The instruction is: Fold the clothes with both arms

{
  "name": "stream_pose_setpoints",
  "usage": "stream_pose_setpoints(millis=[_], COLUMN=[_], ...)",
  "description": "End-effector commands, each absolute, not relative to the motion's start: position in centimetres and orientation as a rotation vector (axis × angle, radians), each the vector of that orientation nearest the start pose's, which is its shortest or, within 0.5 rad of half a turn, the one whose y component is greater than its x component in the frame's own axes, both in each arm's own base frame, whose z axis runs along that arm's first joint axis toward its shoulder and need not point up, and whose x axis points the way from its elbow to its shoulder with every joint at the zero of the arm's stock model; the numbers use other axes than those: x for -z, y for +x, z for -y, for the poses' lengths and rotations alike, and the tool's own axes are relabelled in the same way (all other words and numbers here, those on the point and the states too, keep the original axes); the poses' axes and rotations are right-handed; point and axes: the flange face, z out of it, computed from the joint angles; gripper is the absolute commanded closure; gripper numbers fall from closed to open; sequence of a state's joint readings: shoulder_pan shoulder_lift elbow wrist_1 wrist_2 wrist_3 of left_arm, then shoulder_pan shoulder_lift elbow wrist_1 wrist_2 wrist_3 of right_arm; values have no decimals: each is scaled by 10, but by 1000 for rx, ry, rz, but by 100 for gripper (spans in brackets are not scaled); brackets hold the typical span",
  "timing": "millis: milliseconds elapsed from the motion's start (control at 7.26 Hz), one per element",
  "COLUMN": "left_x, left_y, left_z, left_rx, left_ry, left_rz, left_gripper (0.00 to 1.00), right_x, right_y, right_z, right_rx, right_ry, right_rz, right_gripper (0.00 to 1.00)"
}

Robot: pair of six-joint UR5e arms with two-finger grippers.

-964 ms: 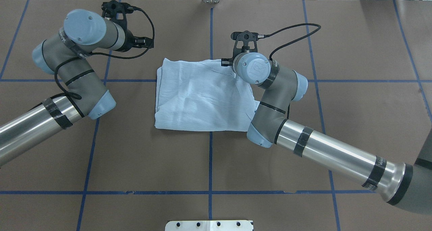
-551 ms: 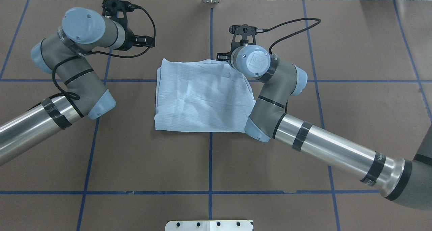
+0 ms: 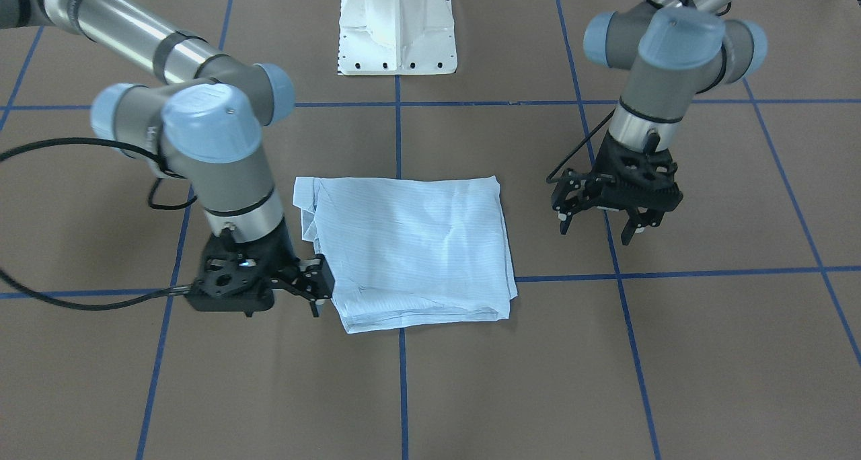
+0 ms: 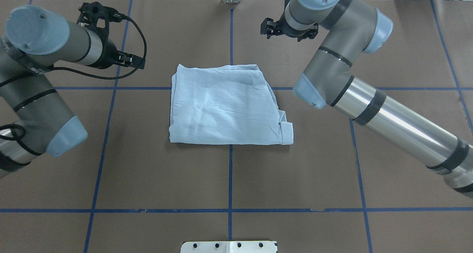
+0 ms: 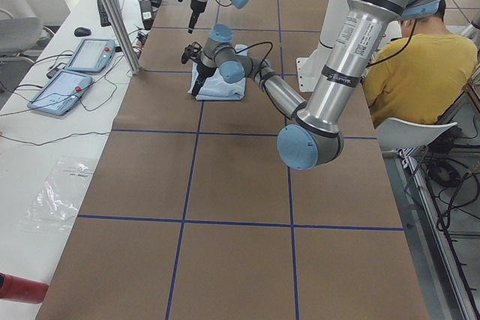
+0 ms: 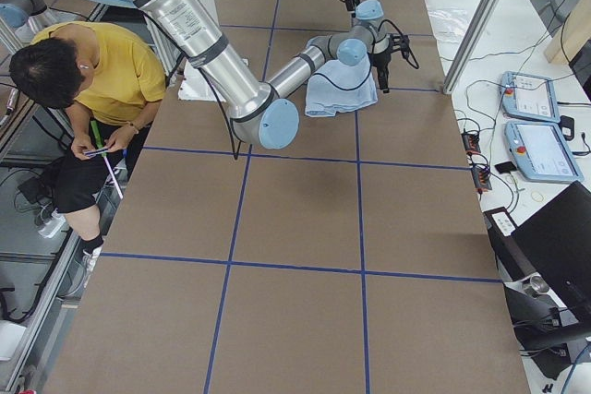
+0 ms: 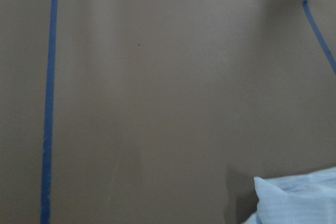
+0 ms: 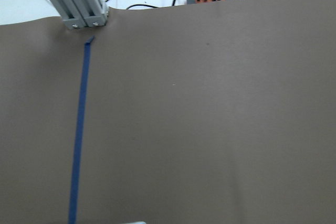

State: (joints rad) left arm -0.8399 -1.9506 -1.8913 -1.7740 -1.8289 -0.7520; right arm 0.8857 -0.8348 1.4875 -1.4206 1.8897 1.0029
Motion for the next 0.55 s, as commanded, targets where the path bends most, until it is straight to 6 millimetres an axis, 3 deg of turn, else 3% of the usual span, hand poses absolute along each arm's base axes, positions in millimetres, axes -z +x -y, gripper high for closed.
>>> stream_pose_setpoints(millis=[0,138,275,413], left_x=[-288,-325,-369,-415], left_y=[215,150,80,23], left_z=[479,488,492,488], left_rx=[-263,-346,-408,-381], left_ry=[479,475,473,438], left_rz=[-685,-653,-611,-595], left_gripper=[0,0,0,0], right_x=[-294,-344,-405,-464], right_y=[-209,-130,-73,-13], right_z=[624,624,615,594], right_rx=[35,124,218,253], right_ry=[246,227,213,189], right_rz=[728,686,629,607], right_gripper=[0,0,0,0])
